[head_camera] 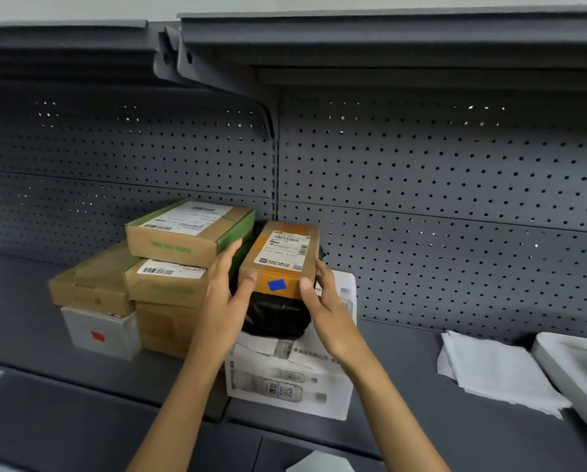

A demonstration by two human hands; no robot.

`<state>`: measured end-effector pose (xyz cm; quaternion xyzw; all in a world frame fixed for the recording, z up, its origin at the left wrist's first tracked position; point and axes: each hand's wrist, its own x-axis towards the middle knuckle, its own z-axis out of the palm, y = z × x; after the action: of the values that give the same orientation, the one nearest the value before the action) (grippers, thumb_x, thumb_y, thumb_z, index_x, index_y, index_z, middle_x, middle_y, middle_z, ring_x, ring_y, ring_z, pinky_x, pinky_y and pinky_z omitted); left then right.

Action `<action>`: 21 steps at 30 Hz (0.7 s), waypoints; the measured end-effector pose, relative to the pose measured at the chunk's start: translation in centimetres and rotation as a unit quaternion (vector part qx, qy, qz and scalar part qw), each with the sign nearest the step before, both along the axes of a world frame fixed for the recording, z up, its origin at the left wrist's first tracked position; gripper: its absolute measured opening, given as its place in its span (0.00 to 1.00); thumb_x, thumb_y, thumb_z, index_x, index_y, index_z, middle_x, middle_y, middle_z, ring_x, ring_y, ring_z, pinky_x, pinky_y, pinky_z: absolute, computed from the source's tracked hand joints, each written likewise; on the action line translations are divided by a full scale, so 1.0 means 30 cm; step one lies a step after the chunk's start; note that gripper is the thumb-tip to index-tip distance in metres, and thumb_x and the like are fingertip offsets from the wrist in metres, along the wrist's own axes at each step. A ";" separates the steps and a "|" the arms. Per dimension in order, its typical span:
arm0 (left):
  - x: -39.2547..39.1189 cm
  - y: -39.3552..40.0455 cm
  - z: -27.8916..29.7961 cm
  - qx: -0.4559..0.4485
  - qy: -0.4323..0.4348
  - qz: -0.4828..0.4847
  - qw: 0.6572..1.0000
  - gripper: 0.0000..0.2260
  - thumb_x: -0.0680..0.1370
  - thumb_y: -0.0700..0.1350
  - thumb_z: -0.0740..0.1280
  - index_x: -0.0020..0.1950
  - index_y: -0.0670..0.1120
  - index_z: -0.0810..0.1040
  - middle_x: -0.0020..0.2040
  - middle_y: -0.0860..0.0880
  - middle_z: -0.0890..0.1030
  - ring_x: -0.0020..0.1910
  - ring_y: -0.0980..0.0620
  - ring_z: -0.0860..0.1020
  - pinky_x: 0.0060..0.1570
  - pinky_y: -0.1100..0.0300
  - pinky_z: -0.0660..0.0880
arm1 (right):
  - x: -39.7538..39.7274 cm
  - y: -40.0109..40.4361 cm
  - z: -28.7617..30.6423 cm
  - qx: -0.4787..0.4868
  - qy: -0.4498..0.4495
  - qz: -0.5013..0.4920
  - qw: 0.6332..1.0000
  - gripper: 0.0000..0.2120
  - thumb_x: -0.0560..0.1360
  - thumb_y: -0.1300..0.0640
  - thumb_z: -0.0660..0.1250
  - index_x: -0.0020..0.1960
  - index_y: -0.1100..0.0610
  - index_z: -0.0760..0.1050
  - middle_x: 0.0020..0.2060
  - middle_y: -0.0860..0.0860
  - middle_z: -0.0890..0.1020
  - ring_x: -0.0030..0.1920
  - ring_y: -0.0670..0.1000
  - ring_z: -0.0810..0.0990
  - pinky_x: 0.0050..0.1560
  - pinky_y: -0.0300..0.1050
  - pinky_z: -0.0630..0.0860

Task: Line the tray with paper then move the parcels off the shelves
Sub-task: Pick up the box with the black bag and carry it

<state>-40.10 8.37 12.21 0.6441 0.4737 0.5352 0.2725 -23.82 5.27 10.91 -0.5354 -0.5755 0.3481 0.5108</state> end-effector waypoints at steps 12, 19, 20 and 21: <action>0.032 0.023 -0.045 -0.036 -0.003 -0.053 0.998 0.26 0.83 0.49 0.63 0.79 0.59 0.60 0.78 0.55 0.65 0.77 0.55 0.63 0.76 0.46 0.60 | -0.052 0.072 -0.032 0.017 0.081 -0.028 0.996 0.28 0.85 0.47 0.56 0.81 0.39 0.49 0.70 0.37 0.74 0.66 0.32 0.72 0.64 0.31 0.67; 0.041 0.025 -0.031 -0.100 -0.058 -0.043 0.992 0.24 0.83 0.55 0.60 0.79 0.60 0.59 0.77 0.53 0.67 0.76 0.52 0.65 0.75 0.47 0.61 | -0.060 0.076 -0.020 0.014 0.076 -0.045 0.996 0.27 0.86 0.49 0.55 0.82 0.40 0.49 0.70 0.41 0.75 0.67 0.41 0.74 0.71 0.40 0.65; 0.040 0.024 -0.031 -0.105 -0.067 -0.046 0.991 0.23 0.83 0.55 0.60 0.78 0.59 0.61 0.76 0.53 0.69 0.75 0.52 0.66 0.75 0.47 0.62 | -0.060 0.075 -0.020 0.015 0.072 -0.048 0.996 0.27 0.86 0.49 0.55 0.82 0.40 0.50 0.70 0.41 0.76 0.68 0.42 0.74 0.70 0.40 0.65; 0.039 0.024 -0.034 -0.106 -0.076 -0.048 0.990 0.23 0.83 0.56 0.60 0.78 0.58 0.62 0.75 0.53 0.70 0.74 0.53 0.68 0.74 0.47 0.64 | -0.060 0.072 -0.020 0.015 0.070 -0.052 0.996 0.27 0.86 0.49 0.55 0.82 0.41 0.50 0.70 0.42 0.76 0.68 0.42 0.74 0.69 0.39 0.66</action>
<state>-38.93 9.08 11.20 0.5909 0.4742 0.5157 0.4001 -25.63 7.45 10.31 -0.5309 -0.5152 0.3493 0.5751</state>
